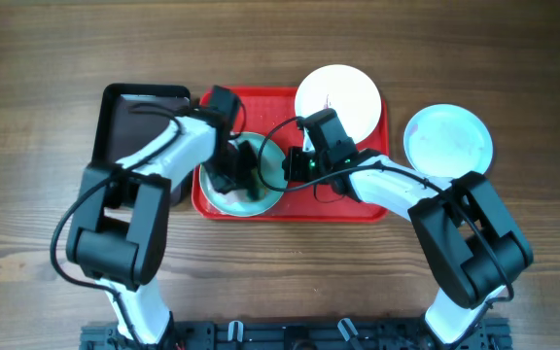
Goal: Clean dirty plates on tray and stack at the side
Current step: 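Continue wiping the plate surface with the sponge in circular strokes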
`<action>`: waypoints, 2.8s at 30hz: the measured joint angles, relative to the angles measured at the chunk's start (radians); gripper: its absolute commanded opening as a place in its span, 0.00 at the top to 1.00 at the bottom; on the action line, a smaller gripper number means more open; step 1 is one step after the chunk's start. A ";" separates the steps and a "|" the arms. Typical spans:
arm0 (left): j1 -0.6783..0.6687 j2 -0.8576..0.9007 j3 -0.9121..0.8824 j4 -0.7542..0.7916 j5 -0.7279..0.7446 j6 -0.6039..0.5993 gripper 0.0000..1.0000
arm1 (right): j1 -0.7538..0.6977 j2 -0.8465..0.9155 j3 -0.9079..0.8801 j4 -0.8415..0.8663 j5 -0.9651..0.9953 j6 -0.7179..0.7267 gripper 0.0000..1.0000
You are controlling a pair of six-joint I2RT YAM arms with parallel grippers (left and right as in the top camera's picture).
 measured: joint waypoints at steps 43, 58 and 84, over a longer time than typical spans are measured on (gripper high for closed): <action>-0.003 -0.011 0.024 0.032 -0.497 -0.133 0.96 | -0.007 0.000 0.001 0.001 0.012 -0.003 0.96; -0.121 -0.011 0.020 -0.059 -0.590 0.246 0.96 | 0.000 0.000 0.001 0.000 0.006 -0.004 0.96; -0.134 0.005 -0.009 0.121 0.045 0.443 0.96 | -0.010 0.000 0.002 -0.006 0.010 -0.007 0.95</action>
